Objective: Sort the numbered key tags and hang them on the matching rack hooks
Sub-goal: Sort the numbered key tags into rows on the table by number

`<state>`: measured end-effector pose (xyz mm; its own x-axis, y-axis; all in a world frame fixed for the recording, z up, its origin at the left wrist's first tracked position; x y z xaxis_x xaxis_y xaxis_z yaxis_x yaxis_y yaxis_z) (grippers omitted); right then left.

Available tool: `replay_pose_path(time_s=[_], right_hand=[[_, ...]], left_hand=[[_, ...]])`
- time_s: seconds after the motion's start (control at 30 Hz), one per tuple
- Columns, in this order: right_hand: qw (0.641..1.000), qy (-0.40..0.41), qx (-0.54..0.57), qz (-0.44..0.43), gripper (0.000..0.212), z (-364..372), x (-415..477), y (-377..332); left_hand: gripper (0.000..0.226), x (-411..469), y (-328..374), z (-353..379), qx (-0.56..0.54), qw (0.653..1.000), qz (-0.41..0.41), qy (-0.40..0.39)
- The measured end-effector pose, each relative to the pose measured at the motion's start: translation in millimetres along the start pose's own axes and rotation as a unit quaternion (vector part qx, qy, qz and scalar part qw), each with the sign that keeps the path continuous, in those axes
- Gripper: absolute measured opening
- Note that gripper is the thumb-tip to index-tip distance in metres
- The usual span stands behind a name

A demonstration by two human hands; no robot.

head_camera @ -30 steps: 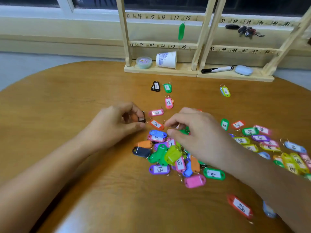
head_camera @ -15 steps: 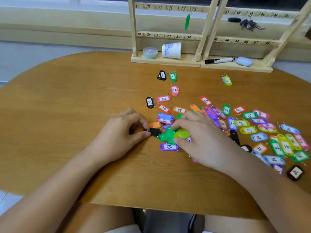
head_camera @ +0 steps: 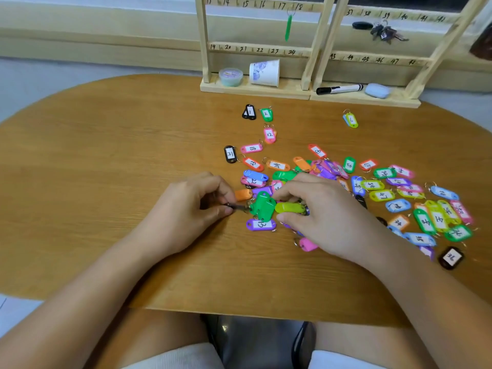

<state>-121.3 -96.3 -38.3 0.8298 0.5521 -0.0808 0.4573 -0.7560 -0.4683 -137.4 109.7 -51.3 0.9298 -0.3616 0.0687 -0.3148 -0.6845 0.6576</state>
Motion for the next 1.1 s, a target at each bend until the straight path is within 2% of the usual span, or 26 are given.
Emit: replay_pose_path(time_s=[0.2,0.33,0.4,0.47,0.57,0.7,0.83,0.93,1.0,1.1], right_hand=[[0.997,0.064,0.036,-0.008,0.021,-9.6,-9.6,6.7],[0.985,0.143,0.090,-0.015,0.020,-26.5,-22.4,6.0],[0.979,0.111,0.170,0.000,0.023,-18.0,-26.3,7.6],[0.977,0.062,0.202,0.012,0.025,-0.4,-30.3,3.9],[0.984,0.043,0.175,0.010,0.023,16.1,-38.9,-7.1],[0.992,0.099,0.058,-0.043,0.011,5.5,-46.8,-23.4],[0.988,0.142,0.054,-0.012,0.018,-13.6,-53.8,1.3],[0.992,0.124,0.021,-0.003,0.016,-15.5,-58.9,10.2],[0.995,0.098,0.009,0.006,0.022,-10.0,-61.0,11.6],[0.996,0.087,-0.030,-0.006,0.025,-0.8,-61.9,6.7]], left_hand=[[0.023,-22.7,7.3,10.7,-0.005,0.999,0.012,-0.040],[0.017,-24.3,5.5,4.0,-0.017,1.000,-0.003,0.018],[0.015,-23.2,5.6,3.0,-0.023,0.999,-0.012,0.036],[0.015,-22.9,7.4,4.7,-0.010,0.999,-0.011,0.030],[0.017,-24.8,11.3,10.0,0.005,1.000,0.001,-0.001],[0.012,-30.4,14.7,11.3,0.018,1.000,0.012,-0.007],[0.012,-37.5,13.8,12.4,0.018,1.000,0.000,-0.011],[0.007,-37.1,17.0,10.1,0.006,1.000,0.000,-0.001],[0.006,-34.1,23.8,11.3,0.005,1.000,0.013,0.005],[0.015,-26.5,39.0,20.9,0.025,0.999,0.040,0.000]])
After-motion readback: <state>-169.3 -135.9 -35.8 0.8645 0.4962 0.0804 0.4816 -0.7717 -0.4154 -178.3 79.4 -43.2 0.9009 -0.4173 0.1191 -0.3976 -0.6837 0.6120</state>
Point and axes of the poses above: each hand's wrist, its own x-axis towards the middle knuckle, its own z-axis out of the palm, y = z × x, the point moved 10 cm from there along x, towards the middle knuckle, and after that the axes turned 10 degrees about -y, right-handed, at the moved point
